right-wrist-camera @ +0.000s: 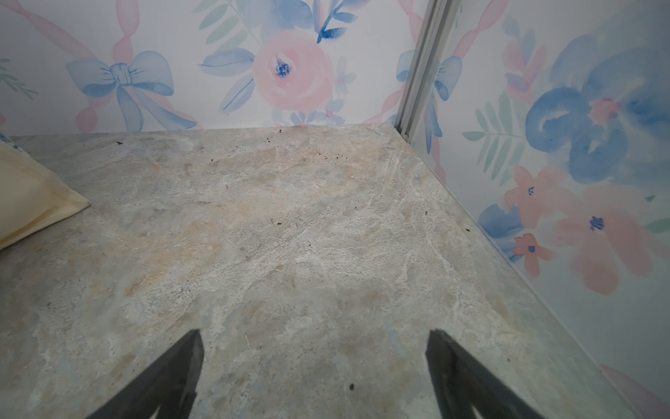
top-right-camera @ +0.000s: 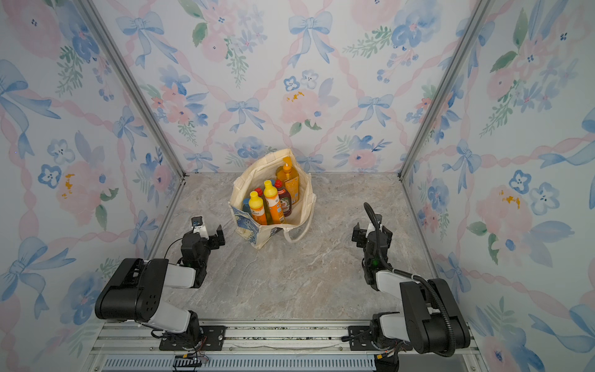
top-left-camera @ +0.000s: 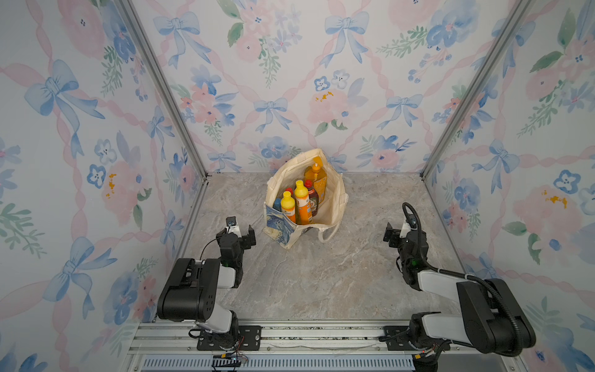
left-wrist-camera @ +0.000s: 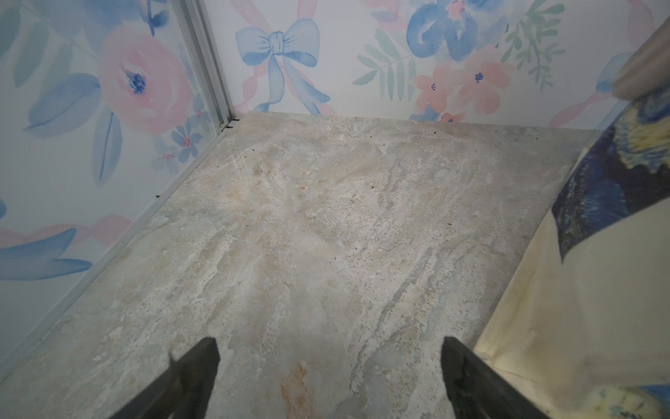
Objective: Pack dish soap into the shopping bag
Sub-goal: Reset both arms
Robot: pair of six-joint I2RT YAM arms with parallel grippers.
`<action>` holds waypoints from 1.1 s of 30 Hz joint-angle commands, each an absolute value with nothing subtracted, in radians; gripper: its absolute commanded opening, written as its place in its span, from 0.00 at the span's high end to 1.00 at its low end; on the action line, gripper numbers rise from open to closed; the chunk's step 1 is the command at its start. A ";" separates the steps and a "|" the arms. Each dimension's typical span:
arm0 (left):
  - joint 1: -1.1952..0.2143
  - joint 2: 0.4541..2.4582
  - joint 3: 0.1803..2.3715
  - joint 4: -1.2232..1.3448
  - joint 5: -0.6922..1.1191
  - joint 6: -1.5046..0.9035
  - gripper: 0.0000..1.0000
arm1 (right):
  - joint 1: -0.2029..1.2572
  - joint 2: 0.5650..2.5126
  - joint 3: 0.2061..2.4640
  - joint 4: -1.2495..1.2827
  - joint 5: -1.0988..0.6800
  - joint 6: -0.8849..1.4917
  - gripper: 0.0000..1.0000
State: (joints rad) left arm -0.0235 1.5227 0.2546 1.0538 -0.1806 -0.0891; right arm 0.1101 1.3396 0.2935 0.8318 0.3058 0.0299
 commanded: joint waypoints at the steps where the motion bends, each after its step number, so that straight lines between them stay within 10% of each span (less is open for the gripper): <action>1: -0.015 1.540 0.234 1.169 -0.153 -0.080 0.02 | 0.101 1.411 0.281 0.985 0.262 -0.013 0.03; 19: -0.055 1.548 0.245 1.164 -0.230 -0.055 0.02 | 0.044 1.537 0.396 0.875 0.132 0.008 0.04; 22: -0.055 1.548 0.245 1.164 -0.233 -0.052 0.02 | 0.084 1.535 0.361 0.939 0.377 0.048 0.04; 33: -0.058 1.548 0.245 1.164 -0.235 -0.051 0.02 | 0.089 1.534 0.373 0.916 0.387 0.045 0.03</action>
State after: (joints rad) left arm -0.0521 1.5356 0.2440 1.1450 -0.2276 -0.0704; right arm 0.0795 1.5463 0.3786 0.9012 0.3569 0.0265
